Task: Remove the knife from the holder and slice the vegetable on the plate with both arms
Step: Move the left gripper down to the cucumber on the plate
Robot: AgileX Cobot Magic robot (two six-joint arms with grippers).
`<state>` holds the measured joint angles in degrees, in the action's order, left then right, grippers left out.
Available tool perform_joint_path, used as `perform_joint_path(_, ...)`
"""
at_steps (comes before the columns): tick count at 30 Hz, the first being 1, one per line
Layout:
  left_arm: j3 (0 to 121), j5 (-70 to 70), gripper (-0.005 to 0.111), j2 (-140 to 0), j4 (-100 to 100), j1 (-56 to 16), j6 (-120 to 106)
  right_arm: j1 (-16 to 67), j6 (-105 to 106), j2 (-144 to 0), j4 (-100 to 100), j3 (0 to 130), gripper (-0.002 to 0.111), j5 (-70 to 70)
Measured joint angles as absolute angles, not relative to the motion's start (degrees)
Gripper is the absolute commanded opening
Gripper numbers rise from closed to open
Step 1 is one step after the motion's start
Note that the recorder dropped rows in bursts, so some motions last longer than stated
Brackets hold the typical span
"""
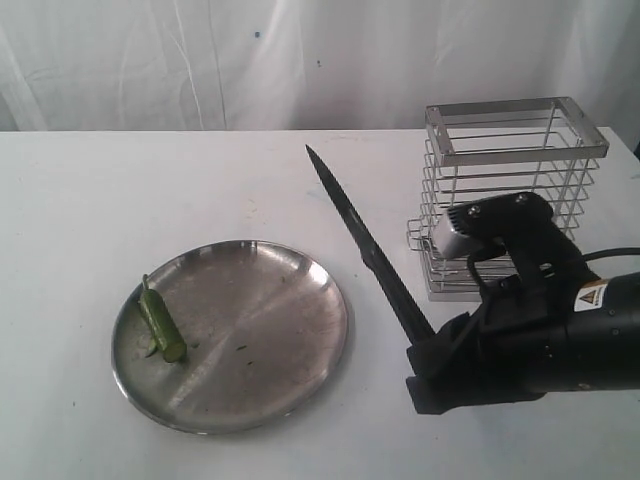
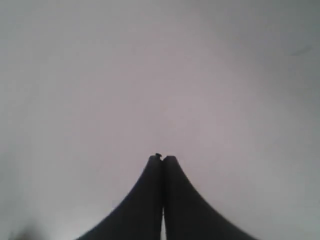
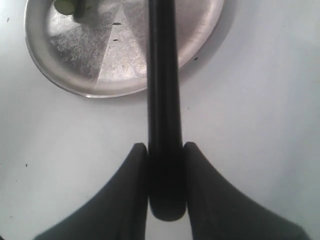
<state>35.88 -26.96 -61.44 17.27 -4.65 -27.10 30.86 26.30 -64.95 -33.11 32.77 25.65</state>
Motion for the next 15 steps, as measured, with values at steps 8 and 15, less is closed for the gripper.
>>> perform_joint_path(8, 37.8, -29.9, 0.020, -70.5, -17.0, -16.4, -106.8, 30.9, 26.3, -67.1, -32.7, 32.7, 0.000, 25.7)
perform_joint_path(15, 40.8, -1.2, 0.048, -84.6, -18.0, -16.5, -112.2, 30.9, 26.3, -67.1, -32.7, 32.7, 0.000, 25.7)
